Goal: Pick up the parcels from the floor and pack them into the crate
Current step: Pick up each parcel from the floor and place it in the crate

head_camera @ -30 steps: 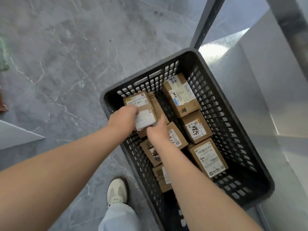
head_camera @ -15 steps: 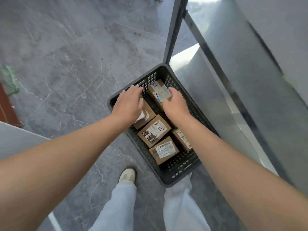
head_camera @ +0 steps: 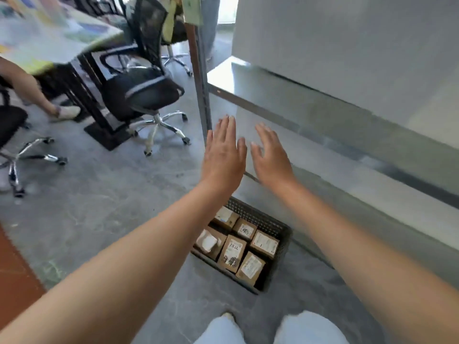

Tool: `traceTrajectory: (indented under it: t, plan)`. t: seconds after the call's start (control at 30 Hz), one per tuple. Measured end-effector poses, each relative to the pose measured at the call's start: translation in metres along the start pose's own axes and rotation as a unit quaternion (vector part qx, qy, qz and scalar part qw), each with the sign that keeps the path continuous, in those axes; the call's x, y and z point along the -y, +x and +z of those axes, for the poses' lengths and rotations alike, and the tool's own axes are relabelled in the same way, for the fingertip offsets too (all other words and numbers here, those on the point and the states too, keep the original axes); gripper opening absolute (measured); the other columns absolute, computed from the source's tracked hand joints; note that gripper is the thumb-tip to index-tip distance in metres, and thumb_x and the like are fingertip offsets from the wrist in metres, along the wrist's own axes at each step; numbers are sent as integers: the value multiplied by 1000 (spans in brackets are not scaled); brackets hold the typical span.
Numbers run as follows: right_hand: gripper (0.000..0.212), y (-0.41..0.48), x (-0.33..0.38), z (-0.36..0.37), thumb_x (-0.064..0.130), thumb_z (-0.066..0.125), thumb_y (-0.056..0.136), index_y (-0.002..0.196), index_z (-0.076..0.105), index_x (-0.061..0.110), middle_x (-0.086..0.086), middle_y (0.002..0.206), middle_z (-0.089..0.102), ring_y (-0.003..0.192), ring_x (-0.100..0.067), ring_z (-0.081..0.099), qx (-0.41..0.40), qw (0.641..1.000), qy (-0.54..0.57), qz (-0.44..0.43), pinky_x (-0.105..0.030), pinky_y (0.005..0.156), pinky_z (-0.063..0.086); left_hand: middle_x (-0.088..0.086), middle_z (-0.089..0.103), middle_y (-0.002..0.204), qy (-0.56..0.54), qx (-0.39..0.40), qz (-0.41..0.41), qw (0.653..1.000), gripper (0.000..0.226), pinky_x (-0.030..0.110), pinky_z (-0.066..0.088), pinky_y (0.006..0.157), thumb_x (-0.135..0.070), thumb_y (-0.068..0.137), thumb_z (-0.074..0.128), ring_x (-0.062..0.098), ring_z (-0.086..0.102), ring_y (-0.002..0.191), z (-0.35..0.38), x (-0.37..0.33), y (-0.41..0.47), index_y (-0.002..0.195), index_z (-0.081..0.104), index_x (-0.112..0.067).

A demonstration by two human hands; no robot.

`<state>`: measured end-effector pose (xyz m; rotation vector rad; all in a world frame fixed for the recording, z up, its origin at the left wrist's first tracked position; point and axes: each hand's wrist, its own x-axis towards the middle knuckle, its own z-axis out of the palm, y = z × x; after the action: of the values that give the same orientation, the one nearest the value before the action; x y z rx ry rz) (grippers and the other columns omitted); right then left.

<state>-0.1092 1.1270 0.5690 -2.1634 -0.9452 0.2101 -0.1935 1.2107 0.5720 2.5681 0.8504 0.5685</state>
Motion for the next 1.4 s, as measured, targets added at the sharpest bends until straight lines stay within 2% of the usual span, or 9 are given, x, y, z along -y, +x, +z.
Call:
traceTrajectory:
  t: [0.2,0.37,0.47,0.57,0.73,0.97,1.2,1.27,1.4]
  plan:
    - [51,-46,32,-147,26,38,104,152,29,14,-2,161,23,149,-13,16,-136,990,-29,-36,-30,122,13,4,3,164,26,-59,142,988,57,29,-7,121,-32,105,23,12,-4,150,-76,-129,-2,155,6,-10]
    - [55,-129,1,-300,31,34,105,155,19,14,0,164,13,151,-11,1,-237,954,-177,-41,-40,123,1,2,-6,163,25,-73,304,949,60,35,-2,123,-38,103,13,13,-10,150,-85,-291,-53,156,0,-11]
    - [57,-209,-39,-390,32,32,105,156,14,15,2,165,6,150,-9,-6,-284,927,-244,10,-41,123,-2,0,-13,163,-2,-58,365,929,60,34,-6,123,-39,104,9,11,-16,148,-64,-397,-103,155,-7,-13]
    - [58,-310,-83,-470,35,29,105,157,11,17,3,165,3,150,-8,-7,-321,900,-280,88,-41,123,-4,1,-11,163,-35,-25,421,906,60,34,-8,122,-39,104,10,12,-14,149,-34,-498,-167,155,-5,-13]
    - [56,-494,-142,-579,34,28,105,156,12,15,2,165,5,151,-10,-5,-390,834,-308,242,-42,122,-6,5,-1,164,-89,22,558,825,59,36,-4,123,-37,104,14,15,-5,151,10,-647,-296,156,3,-9]
    - [58,-696,-194,-638,35,29,105,156,12,13,1,164,6,151,-13,-2,-449,717,-324,422,-44,122,-3,8,12,163,-170,100,687,699,60,40,2,123,-36,103,15,19,6,151,66,-789,-461,155,14,-6]
    - [58,-821,-263,-641,35,28,105,156,13,13,2,164,8,151,-11,-2,-434,623,-302,576,-44,121,-2,8,11,163,-209,199,735,614,59,41,1,123,-36,104,20,18,5,151,146,-849,-571,155,13,-6]
    - [58,-840,-290,-649,36,27,105,156,12,14,2,164,6,151,-11,-4,-429,607,-299,598,-43,121,-3,8,12,163,-214,212,744,596,58,39,-1,123,-34,104,23,18,6,151,175,-874,-587,155,14,-7]
    - [57,-868,-348,-668,36,27,105,156,12,14,2,164,7,151,-11,-4,-415,591,-273,636,-42,121,-5,7,9,164,-203,272,732,591,59,41,-1,123,-35,104,22,17,2,151,234,-933,-611,155,11,-8]
